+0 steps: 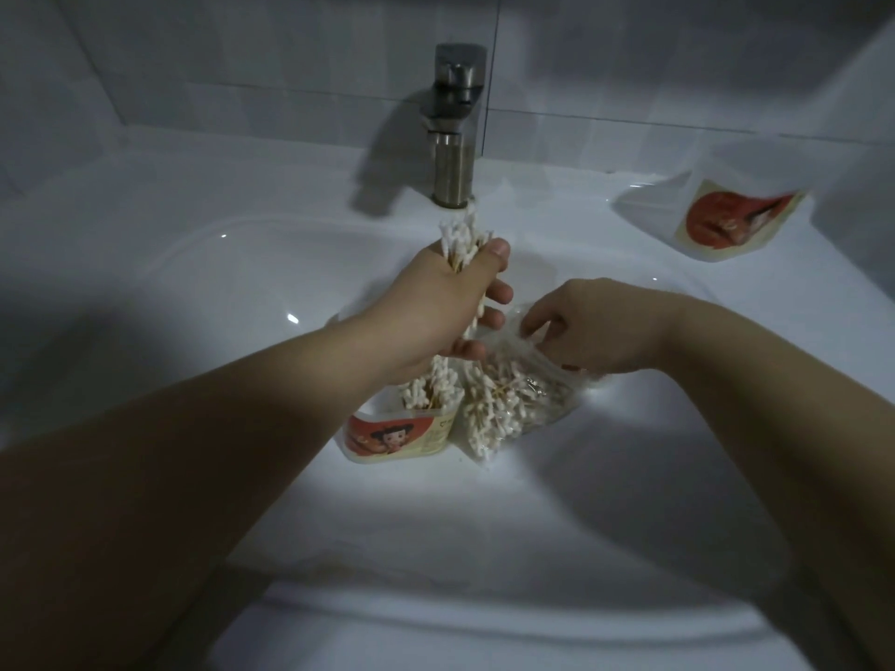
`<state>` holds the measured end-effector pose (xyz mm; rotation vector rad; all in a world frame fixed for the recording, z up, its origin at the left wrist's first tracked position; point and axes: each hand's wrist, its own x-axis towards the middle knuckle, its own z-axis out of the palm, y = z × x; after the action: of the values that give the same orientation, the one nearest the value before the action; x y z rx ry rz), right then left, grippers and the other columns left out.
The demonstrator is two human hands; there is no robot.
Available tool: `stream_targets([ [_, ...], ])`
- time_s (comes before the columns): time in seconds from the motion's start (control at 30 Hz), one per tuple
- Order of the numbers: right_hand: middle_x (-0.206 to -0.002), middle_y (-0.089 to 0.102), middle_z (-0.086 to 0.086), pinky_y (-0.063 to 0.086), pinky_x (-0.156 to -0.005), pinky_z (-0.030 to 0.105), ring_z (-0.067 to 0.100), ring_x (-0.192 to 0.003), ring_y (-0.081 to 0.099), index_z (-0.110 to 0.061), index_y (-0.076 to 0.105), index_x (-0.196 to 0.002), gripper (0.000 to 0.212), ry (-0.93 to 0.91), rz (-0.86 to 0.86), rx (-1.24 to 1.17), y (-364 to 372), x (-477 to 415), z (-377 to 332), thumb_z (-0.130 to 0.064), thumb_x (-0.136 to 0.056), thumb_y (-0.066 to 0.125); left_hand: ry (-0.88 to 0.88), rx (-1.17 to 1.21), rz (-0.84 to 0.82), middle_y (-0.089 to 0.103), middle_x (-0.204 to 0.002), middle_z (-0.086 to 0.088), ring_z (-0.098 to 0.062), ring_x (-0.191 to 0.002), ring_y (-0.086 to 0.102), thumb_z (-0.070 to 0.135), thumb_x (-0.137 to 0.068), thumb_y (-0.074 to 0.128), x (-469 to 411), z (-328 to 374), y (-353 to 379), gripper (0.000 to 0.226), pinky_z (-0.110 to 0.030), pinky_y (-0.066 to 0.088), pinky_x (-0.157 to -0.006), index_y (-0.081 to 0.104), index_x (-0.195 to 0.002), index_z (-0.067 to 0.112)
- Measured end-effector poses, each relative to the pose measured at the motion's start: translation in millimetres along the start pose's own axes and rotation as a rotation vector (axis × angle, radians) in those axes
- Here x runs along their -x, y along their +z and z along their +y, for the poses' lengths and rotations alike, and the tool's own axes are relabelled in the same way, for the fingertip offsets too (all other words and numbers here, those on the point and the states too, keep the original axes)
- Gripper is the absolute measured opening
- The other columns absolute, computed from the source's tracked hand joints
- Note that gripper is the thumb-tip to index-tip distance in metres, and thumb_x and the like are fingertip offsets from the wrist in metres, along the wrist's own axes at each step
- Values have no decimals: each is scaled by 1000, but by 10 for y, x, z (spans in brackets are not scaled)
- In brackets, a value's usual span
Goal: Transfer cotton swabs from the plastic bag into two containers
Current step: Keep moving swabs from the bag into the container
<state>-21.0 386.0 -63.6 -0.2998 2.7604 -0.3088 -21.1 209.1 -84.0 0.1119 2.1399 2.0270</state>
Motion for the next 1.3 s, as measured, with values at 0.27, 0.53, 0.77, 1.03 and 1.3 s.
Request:
stream_targets([
  [0.27, -89, 72, -6, 60, -78, 36, 14, -79, 67, -45, 55, -90, 26, 3, -84, 57, 43, 5, -32, -21, -80, 61, 26, -5, 8, 70, -79, 4, -5, -59, 58, 37, -105, 55, -21, -26, -8, 18, -21, 47, -49, 62, -102, 20],
  [0.53, -74, 65, -8, 46, -61, 26, 12, -71, 61, -33, 56, -66, 25, -18, -27, 143, 74, -60, -68, -11, -79, 58, 30, -58, 0, 69, -64, 8, -6, -50, 51, 31, -106, 54, -16, -31, -2, 26, -15, 43, -48, 65, -97, 9],
  [0.77, -60, 59, -11, 39, -54, 23, 6, -61, 56, -33, 53, -55, 34, -27, 62, 119, 80, -82, -75, -12, -82, 58, -43, 82, 3, 72, -88, -1, -9, -67, 67, 40, -105, 53, -3, -13, 4, 27, -29, 57, -54, 62, -98, 16],
  [1.03, -57, 71, -12, 50, -63, 21, -1, -55, 67, -25, 75, -73, 18, -25, 164, -74, -33, -3, -29, -18, -81, 62, -26, 74, 15, 68, -84, -3, -8, -59, 64, 39, -105, 53, -11, -8, 6, 27, -25, 54, -50, 62, -94, 16],
  [1.3, -60, 72, -6, 50, -61, 21, 4, -56, 69, -28, 77, -79, 13, -78, 335, -311, -142, 39, 38, -18, -80, 69, 88, 27, -9, 71, -86, -9, -12, -71, 63, 31, -108, 51, 14, -4, 31, 29, -25, 57, -58, 65, -92, 10],
])
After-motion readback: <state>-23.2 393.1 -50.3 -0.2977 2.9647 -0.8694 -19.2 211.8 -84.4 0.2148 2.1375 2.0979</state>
